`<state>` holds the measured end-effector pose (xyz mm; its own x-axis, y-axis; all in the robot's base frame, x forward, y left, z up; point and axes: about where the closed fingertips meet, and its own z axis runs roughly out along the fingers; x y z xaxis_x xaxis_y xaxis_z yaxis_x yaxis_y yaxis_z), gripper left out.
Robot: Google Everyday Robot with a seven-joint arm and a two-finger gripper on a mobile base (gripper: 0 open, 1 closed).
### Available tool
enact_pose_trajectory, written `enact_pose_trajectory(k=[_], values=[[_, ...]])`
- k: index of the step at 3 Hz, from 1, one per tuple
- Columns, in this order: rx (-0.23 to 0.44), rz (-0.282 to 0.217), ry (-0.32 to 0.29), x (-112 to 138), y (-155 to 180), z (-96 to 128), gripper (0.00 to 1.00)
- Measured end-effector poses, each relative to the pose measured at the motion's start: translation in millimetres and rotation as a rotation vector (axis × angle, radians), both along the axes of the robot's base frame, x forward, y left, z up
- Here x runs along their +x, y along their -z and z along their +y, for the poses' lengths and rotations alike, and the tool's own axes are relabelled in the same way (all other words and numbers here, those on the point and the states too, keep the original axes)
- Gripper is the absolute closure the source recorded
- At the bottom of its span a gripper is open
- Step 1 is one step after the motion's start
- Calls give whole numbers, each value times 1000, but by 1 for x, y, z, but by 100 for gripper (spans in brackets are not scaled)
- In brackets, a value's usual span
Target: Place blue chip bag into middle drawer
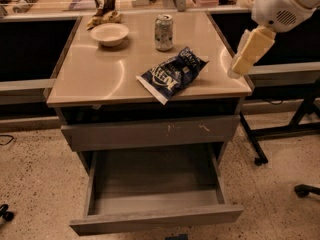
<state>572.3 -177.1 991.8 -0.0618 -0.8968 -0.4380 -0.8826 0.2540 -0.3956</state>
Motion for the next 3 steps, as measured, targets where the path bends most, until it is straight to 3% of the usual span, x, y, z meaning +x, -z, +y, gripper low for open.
enact_pose_trajectory(k=[1,2,3], values=[[74,1,-35,47,4,25,0],[120,32,-54,83,21,47,0],[141,63,-58,107,45,58,0]])
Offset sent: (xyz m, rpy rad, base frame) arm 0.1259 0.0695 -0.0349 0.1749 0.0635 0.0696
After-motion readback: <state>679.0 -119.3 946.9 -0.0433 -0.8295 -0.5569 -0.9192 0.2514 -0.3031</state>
